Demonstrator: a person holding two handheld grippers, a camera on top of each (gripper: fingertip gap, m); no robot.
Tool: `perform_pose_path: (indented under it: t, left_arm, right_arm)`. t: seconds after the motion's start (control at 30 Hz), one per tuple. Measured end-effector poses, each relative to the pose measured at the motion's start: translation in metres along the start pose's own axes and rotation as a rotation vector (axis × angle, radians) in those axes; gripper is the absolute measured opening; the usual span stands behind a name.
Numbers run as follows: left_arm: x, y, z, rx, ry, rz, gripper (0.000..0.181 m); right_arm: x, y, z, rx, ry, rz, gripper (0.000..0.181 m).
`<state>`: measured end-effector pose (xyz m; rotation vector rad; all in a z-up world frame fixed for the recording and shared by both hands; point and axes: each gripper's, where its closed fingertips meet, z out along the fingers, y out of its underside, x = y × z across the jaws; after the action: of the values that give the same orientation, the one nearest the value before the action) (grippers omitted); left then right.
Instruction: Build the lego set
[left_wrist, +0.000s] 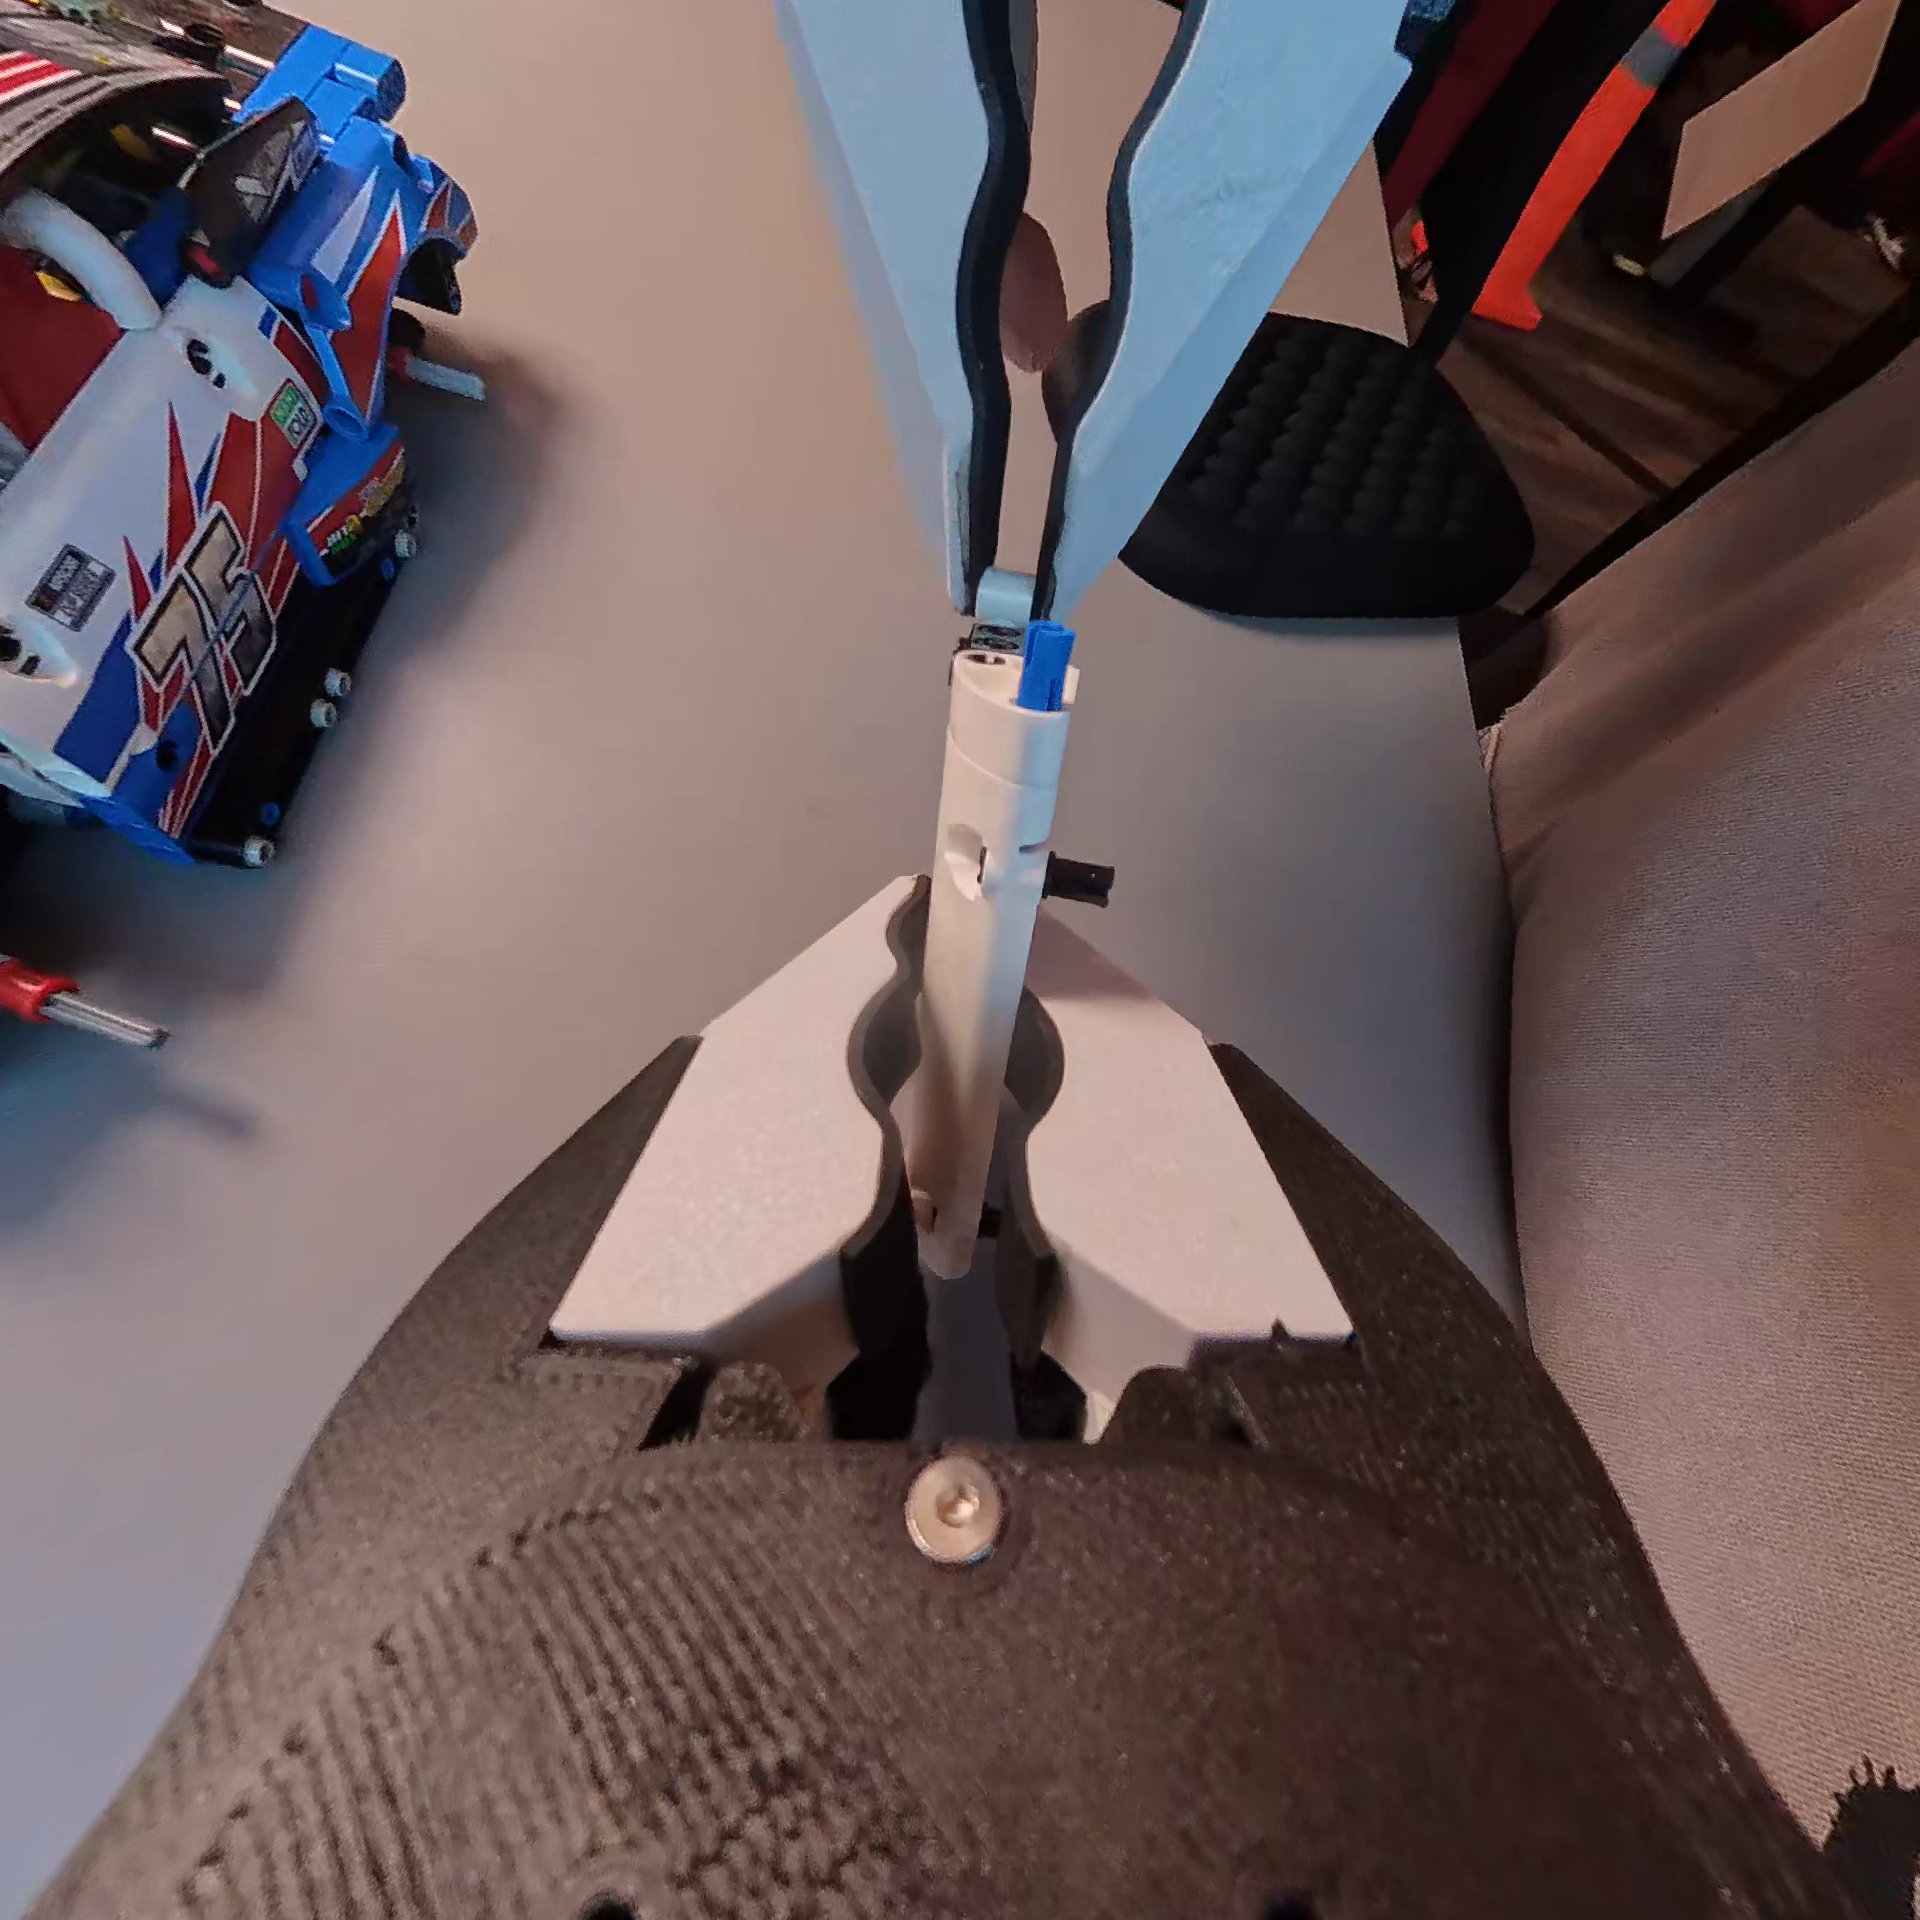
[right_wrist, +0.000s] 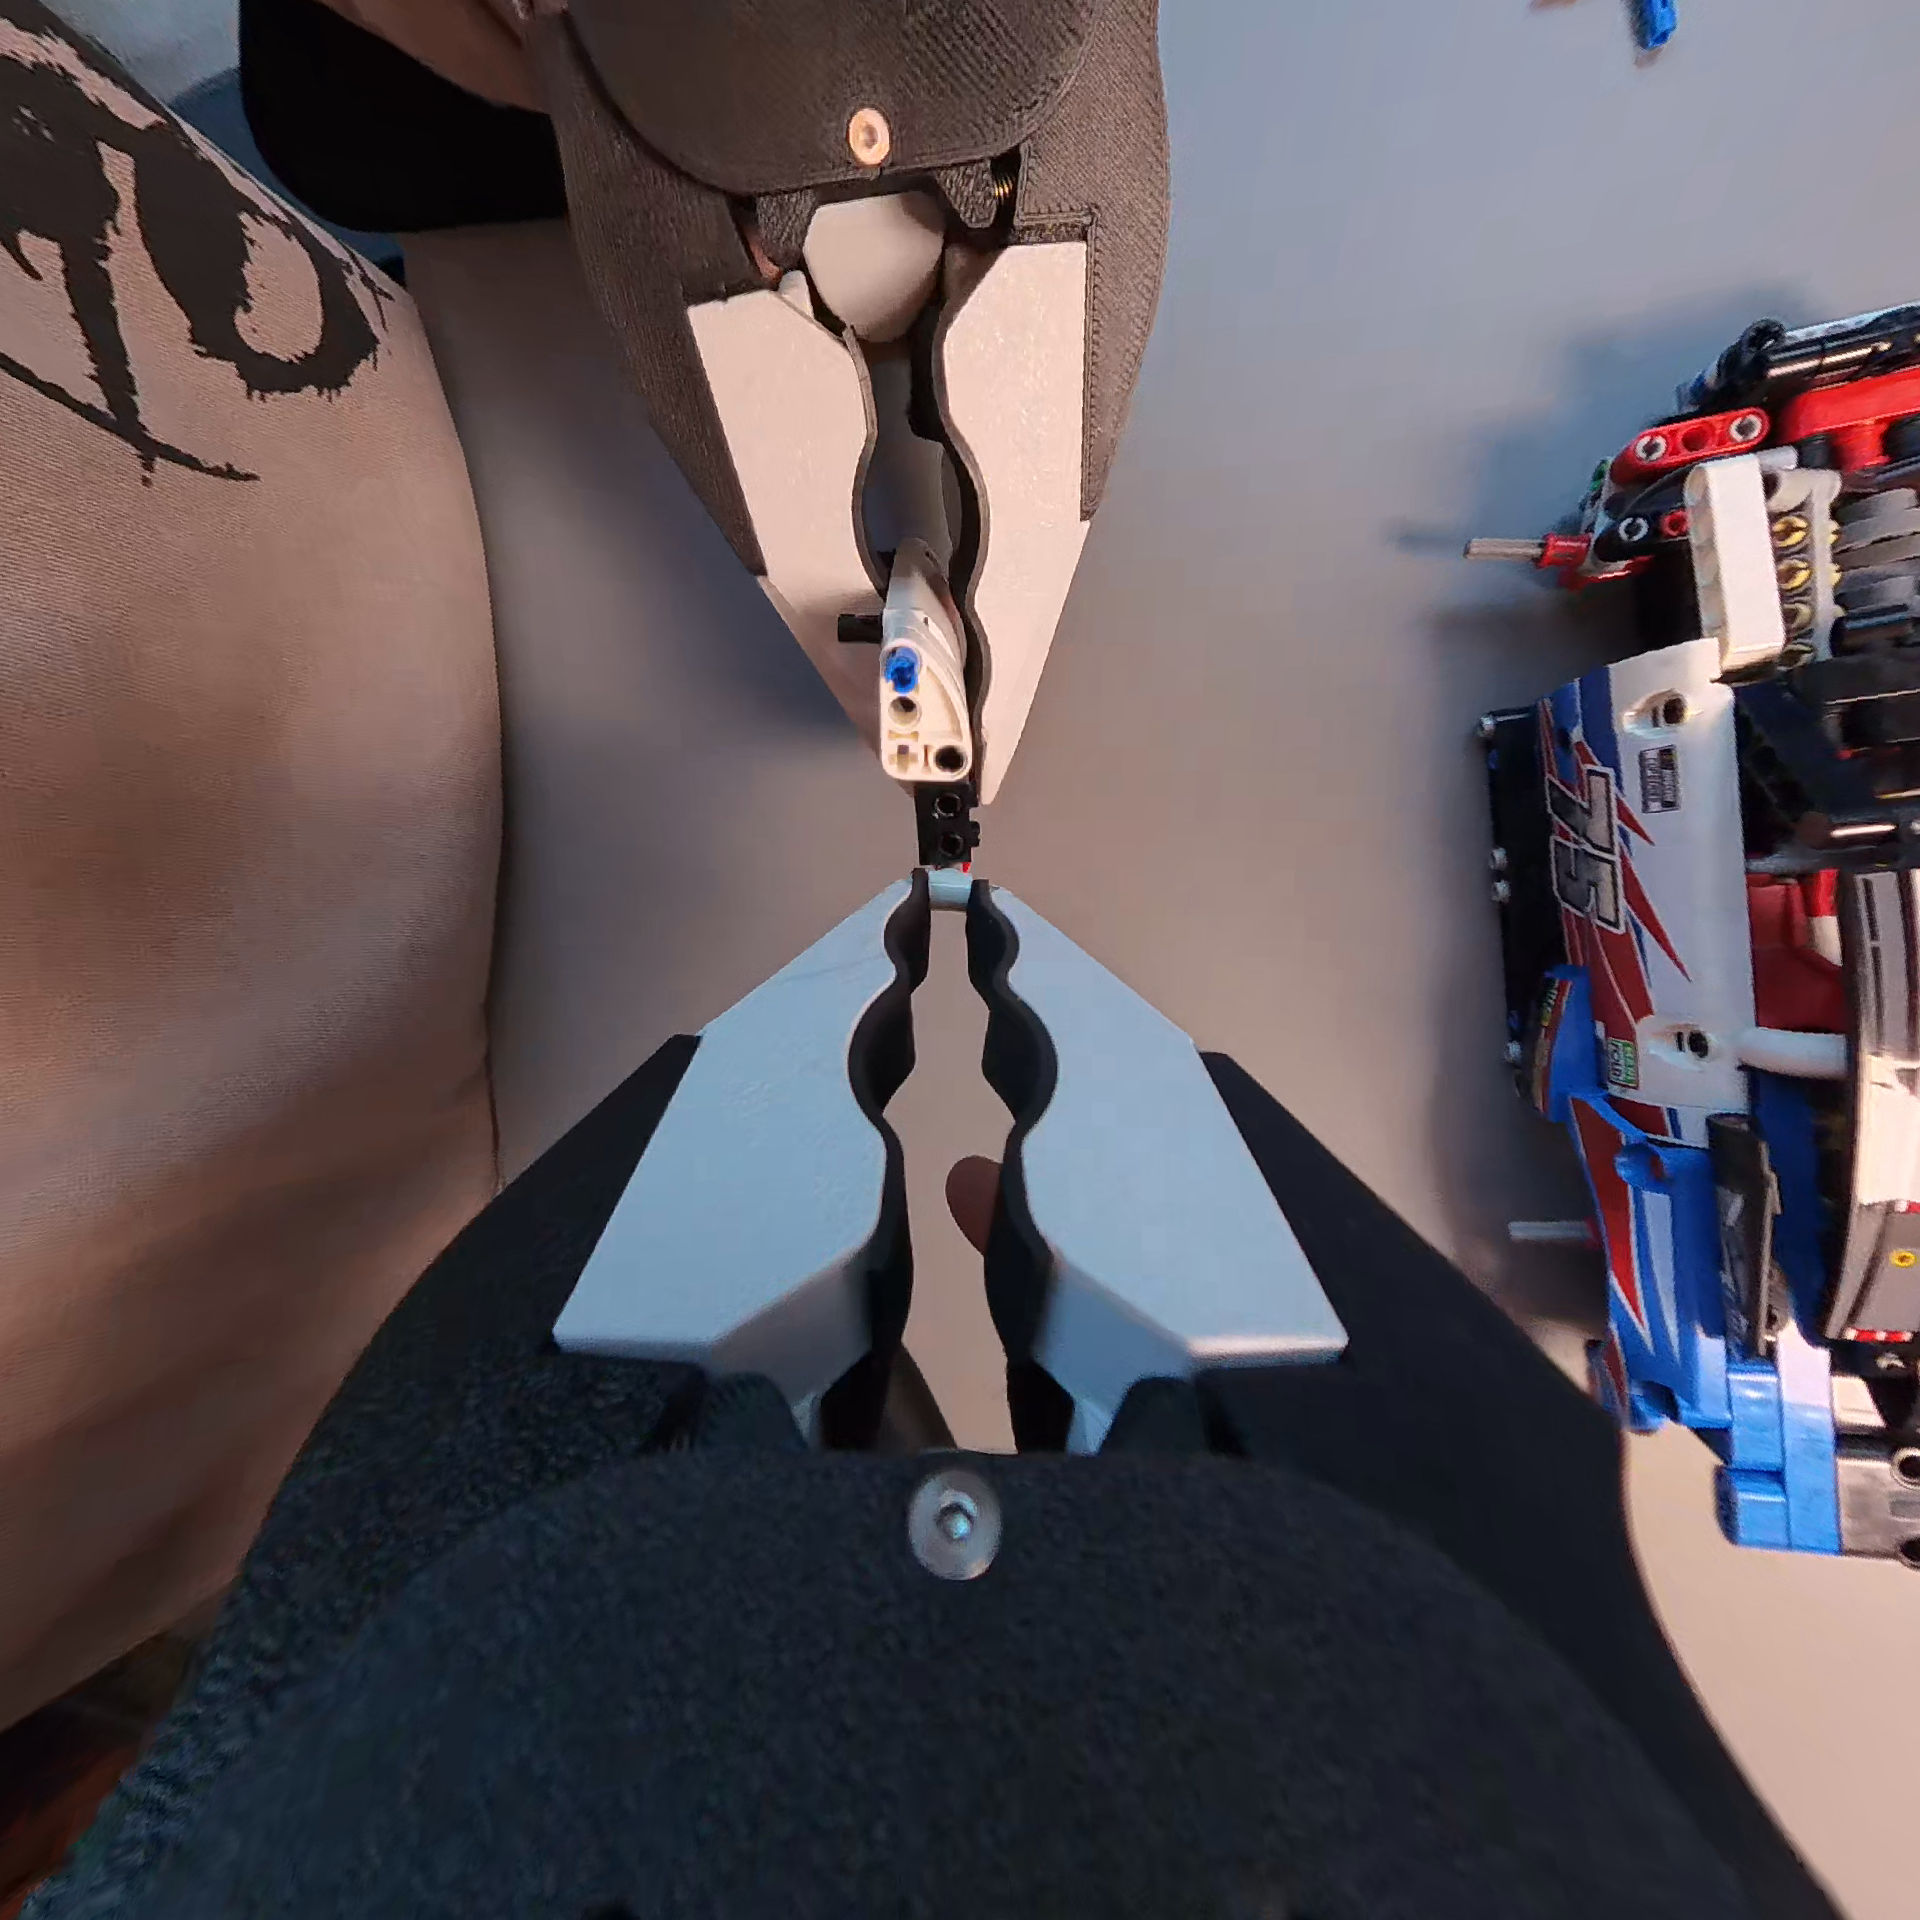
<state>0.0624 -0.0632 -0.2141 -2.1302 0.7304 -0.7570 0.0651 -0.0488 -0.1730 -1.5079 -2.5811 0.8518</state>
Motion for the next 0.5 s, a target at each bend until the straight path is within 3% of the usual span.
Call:
perform_pose_path:
  t: [0.17, 0.5]
  left_arm:
    - [0.0018, 0.0006, -0.0027, 0.023, 0.025, -0.017, 0.004]
    - [0.0043, 0.0007, -0.0012, 0.019, 0.026, 0.014, 0.004]
  right_arm:
    - [-0.0002, -0.0040, 0.0011, 0.058, -0.010, 0.035, 0.003]
    - [-0.0065, 0.0031, 0.0040, 0.008, -0.041, 0.044, 0.003]
